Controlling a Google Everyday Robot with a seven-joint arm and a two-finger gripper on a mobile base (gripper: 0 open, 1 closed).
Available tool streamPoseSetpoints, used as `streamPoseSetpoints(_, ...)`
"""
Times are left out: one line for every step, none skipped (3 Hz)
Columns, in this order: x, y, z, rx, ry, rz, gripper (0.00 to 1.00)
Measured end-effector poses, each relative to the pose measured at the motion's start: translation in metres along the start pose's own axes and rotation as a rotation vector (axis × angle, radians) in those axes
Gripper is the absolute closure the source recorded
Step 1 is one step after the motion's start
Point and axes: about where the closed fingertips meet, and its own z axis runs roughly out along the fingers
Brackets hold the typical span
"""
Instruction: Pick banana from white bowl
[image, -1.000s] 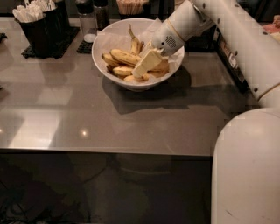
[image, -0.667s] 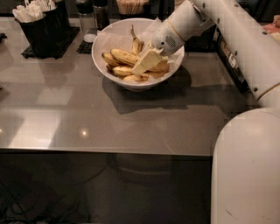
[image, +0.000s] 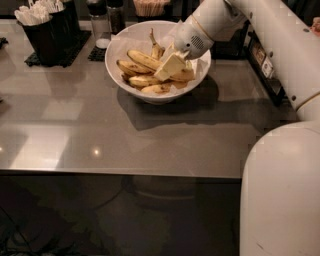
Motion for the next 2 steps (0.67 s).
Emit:
streamPoseSetpoints(0.009,0.019,-0.017,-0.026,-0.109,0.001,1.0)
streamPoseSetpoints(0.02,0.057,-0.064,0.06,-0.216,-0.005,1.0)
